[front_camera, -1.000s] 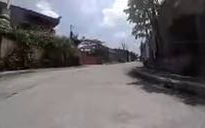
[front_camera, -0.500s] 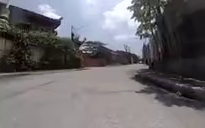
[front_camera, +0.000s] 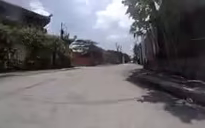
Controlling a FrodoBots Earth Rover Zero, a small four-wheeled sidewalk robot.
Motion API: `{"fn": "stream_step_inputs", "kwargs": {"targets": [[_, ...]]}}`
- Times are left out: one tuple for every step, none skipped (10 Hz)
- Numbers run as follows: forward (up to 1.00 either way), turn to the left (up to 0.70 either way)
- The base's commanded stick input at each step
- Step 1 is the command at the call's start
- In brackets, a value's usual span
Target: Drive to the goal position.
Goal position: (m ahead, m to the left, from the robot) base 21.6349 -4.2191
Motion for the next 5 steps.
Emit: {"fn": "stream_step_inputs", "kwargs": {"targets": [[1.00, 0.00], [1.00, 0.00], [1.00, 0.00], [1.00, 0.00], [1.00, 0.00]]}}
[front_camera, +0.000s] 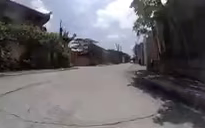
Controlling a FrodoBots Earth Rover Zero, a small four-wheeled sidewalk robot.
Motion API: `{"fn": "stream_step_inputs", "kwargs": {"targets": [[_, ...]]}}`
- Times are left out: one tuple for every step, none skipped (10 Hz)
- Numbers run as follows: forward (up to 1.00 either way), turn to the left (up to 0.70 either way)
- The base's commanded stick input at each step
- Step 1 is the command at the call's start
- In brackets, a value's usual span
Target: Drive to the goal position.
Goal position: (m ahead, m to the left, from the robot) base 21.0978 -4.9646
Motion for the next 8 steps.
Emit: {"fn": "stream_step_inputs", "kwargs": {"targets": [[1.00, 0.00], [1.00, 0.00], [1.00, 0.00], [1.00, 0.00], [1.00, 0.00], [1.00, -0.10], [1.00, -0.26], [1.00, -0.40]]}}
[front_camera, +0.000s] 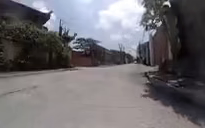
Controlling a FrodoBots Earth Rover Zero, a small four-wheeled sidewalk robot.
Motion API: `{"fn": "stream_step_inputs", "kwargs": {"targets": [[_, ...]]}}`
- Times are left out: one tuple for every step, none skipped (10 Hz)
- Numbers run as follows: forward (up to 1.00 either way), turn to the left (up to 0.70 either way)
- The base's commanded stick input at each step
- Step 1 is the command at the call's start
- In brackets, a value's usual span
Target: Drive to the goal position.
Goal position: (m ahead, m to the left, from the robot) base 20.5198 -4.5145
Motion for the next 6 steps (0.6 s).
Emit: {"fn": "stream_step_inputs", "kwargs": {"targets": [[1.00, -0.40], [1.00, -0.40], [1.00, -0.40], [1.00, -0.40], [1.00, -0.39], [1.00, -0.14]]}}
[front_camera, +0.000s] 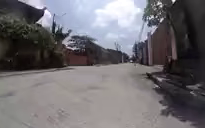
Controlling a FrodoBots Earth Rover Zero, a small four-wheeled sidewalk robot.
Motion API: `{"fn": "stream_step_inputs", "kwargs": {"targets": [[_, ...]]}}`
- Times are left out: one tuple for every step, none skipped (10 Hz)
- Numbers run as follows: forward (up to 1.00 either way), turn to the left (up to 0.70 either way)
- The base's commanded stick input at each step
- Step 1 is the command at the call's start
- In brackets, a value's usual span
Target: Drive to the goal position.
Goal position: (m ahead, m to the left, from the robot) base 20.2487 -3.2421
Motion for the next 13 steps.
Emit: {"fn": "stream_step_inputs", "kwargs": {"targets": [[1.00, -0.04], [1.00, 0.00], [1.00, 0.00], [1.00, 0.00], [1.00, 0.00], [1.00, 0.00], [1.00, 0.00], [1.00, 0.00], [1.00, 0.00], [1.00, 0.00], [1.00, 0.00], [1.00, 0.00], [1.00, 0.00]]}}
